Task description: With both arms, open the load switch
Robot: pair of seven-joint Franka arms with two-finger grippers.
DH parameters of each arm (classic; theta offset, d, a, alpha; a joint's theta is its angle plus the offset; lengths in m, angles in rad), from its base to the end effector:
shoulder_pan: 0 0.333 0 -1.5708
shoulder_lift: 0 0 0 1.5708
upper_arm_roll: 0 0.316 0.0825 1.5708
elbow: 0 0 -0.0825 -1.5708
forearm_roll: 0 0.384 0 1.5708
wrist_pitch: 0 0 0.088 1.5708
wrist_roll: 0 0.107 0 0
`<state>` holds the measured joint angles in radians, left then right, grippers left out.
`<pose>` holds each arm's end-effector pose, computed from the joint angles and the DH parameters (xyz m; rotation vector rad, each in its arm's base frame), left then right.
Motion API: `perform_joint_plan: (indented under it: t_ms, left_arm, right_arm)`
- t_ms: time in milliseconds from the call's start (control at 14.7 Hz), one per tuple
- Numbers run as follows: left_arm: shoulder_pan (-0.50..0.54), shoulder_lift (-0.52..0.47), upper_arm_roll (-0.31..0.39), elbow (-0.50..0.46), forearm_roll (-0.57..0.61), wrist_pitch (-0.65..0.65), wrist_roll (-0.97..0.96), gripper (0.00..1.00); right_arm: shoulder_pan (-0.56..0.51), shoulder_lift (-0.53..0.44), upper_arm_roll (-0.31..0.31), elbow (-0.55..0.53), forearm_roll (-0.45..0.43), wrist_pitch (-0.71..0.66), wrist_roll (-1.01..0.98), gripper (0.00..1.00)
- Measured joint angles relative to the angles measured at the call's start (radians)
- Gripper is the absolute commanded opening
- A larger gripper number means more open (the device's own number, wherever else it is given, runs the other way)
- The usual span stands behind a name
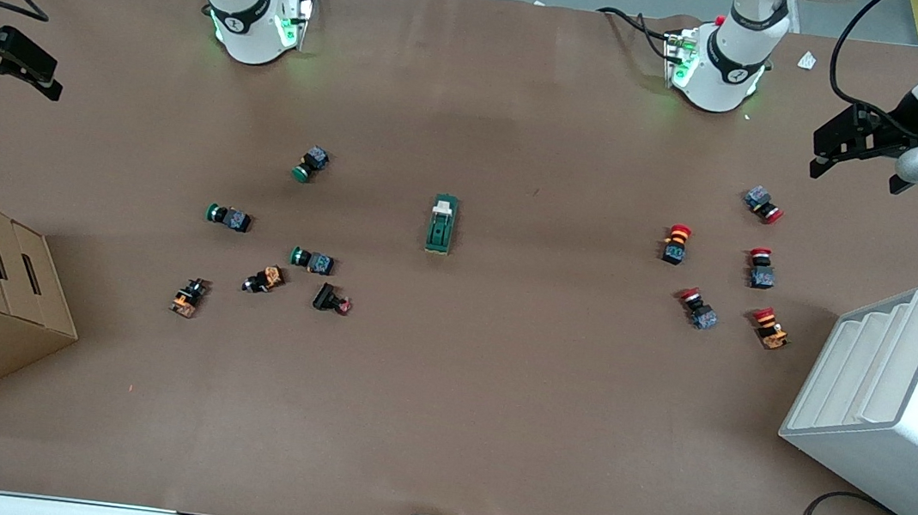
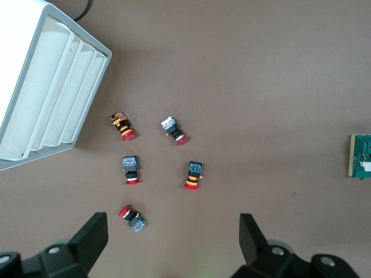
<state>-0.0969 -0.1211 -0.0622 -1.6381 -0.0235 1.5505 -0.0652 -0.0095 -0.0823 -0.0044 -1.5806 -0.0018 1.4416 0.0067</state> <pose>0.5071 -0.0862 0.6556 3.1181 -0.1473 0.0488 0.5150 -0.0075 0.6530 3.1389 -0.0326 -0.0890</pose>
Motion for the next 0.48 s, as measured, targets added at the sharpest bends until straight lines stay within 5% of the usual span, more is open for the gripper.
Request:
perform_joint_plan:
  t_ms: [477]
  left_arm:
    - [0.001,0.005,0.003,0.008,0.0,0.002,-0.014,1.0]
  right_arm:
    - [0.0,0.0,0.006,0.0,0.001,-0.005,0.0,1.0]
